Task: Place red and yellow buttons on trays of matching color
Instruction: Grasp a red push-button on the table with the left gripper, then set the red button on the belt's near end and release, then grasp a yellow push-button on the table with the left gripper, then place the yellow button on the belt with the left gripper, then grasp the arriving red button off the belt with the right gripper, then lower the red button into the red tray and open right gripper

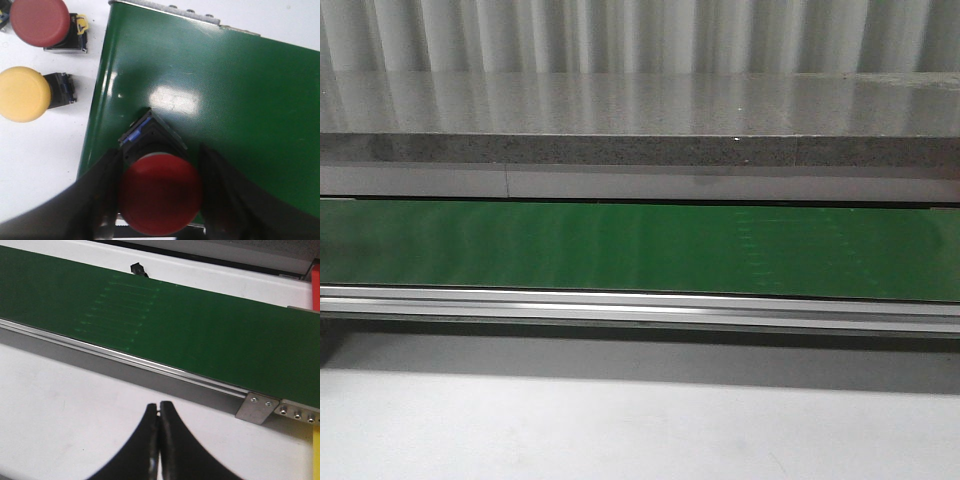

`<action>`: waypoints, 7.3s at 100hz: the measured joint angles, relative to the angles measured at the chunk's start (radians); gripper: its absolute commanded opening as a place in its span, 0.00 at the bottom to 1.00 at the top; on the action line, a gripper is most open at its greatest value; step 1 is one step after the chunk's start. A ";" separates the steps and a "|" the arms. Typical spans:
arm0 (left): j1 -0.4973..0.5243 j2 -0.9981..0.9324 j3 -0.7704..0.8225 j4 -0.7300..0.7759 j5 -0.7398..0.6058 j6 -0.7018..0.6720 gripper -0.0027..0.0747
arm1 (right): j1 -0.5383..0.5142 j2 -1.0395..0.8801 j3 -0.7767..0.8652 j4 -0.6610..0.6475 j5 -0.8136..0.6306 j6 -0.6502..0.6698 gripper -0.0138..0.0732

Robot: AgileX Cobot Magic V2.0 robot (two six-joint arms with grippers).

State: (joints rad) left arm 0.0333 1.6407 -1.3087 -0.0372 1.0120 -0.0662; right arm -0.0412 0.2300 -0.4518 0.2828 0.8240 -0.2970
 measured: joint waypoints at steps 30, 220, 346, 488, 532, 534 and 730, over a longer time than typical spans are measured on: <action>0.000 0.006 -0.002 -0.101 -0.044 0.044 0.74 | 0.000 0.000 0.000 0.000 0.000 0.000 0.08; 0.229 0.218 -0.095 0.037 -0.061 0.001 0.22 | 0.000 0.000 0.000 0.000 0.000 0.000 0.08; -0.020 0.046 -0.095 0.037 0.009 0.066 0.79 | 0.000 0.000 0.000 0.000 0.000 0.000 0.08; -0.260 -1.197 0.802 -0.058 -0.483 0.150 0.01 | 0.060 0.264 -0.186 0.000 0.056 0.000 0.19; -0.260 -1.226 0.802 -0.058 -0.487 0.150 0.01 | 0.151 0.846 -0.556 0.000 0.116 -0.004 0.91; -0.260 -1.226 0.802 -0.058 -0.487 0.150 0.01 | 0.157 0.872 -0.571 0.000 0.120 -0.006 0.91; -0.260 -1.226 0.802 -0.058 -0.487 0.150 0.01 | -0.491 1.305 -0.824 0.021 -0.184 0.122 0.26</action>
State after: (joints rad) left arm -0.2270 0.4146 -0.5063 -0.0947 0.5253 0.0838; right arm -0.5327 1.5354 -1.2759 0.3037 0.6396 -0.1750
